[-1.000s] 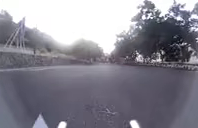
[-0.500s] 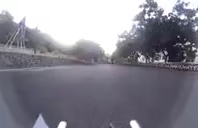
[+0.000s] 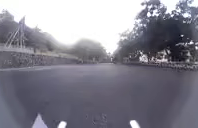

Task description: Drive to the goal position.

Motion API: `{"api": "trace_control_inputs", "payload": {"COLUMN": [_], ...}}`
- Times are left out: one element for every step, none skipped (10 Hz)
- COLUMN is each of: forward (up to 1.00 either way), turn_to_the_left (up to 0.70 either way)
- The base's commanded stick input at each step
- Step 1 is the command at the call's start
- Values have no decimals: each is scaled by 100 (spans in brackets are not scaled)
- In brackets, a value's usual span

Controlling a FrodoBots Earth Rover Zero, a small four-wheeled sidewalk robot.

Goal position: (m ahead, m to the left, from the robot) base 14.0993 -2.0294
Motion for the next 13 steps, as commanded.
{"api": "trace_control_inputs", "payload": {"forward": [70, 70, 70, 70, 70, 70, 70, 70, 70, 70, 70, 70, 70], "turn_to_the_left": [-35, -35, -35, -34, -17, -1, 0, 0, 0, 0, 0, 0, 0]}}
